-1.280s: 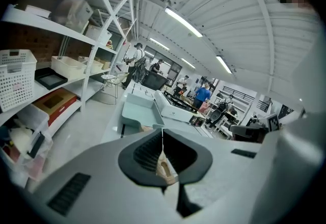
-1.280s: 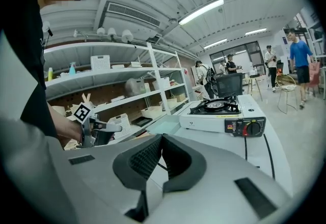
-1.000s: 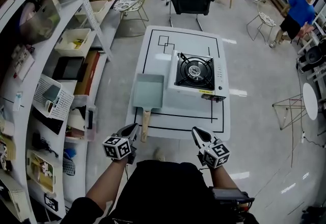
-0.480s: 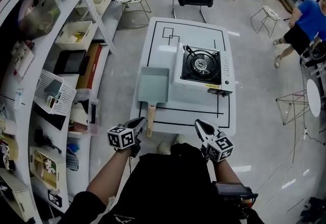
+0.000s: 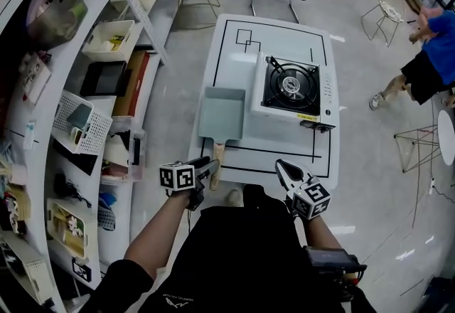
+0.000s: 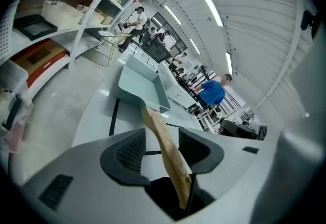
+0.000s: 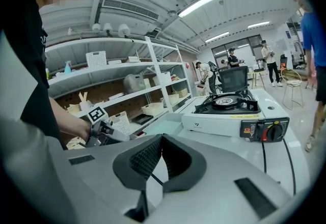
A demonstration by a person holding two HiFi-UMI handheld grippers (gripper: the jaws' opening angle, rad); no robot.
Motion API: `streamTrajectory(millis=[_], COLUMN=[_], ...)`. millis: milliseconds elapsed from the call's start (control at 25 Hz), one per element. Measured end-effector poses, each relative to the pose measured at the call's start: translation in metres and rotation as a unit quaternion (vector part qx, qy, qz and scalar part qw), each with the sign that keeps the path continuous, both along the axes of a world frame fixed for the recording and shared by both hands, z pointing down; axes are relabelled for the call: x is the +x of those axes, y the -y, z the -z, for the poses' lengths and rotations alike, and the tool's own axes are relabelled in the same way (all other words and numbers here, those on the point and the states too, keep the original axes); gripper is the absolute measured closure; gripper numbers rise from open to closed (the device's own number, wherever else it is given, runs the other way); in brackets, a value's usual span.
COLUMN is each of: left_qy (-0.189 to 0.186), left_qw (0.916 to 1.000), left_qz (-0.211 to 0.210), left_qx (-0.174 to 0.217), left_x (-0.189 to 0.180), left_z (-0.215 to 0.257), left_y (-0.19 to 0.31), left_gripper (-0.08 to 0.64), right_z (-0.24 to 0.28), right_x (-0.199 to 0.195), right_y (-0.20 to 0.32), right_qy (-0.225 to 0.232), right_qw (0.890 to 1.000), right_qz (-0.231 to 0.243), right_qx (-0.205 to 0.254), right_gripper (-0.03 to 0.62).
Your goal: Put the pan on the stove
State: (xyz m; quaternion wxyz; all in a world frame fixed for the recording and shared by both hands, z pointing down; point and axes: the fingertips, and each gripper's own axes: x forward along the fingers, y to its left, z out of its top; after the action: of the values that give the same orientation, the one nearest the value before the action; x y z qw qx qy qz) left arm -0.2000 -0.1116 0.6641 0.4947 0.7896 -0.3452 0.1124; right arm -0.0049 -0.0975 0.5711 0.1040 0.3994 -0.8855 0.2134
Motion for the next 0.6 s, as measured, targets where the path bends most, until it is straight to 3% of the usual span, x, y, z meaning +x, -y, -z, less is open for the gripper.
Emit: streamTrajectory(millis=[600], left_qy=[-0.075], left_qw=[0.9942], left_qz=[-0.005], left_qx=[-0.077], left_x=[0.028], left_z=[-0.018], left_y=[0.017], left_gripper=[0.321], right_z=[-0.009], right_x=[0.003], right_y=[0.019], right_qy=[-0.009], right_qw=[1.000], right_qz=[0.017], right_qx=[-0.021], right_gripper=[0.566])
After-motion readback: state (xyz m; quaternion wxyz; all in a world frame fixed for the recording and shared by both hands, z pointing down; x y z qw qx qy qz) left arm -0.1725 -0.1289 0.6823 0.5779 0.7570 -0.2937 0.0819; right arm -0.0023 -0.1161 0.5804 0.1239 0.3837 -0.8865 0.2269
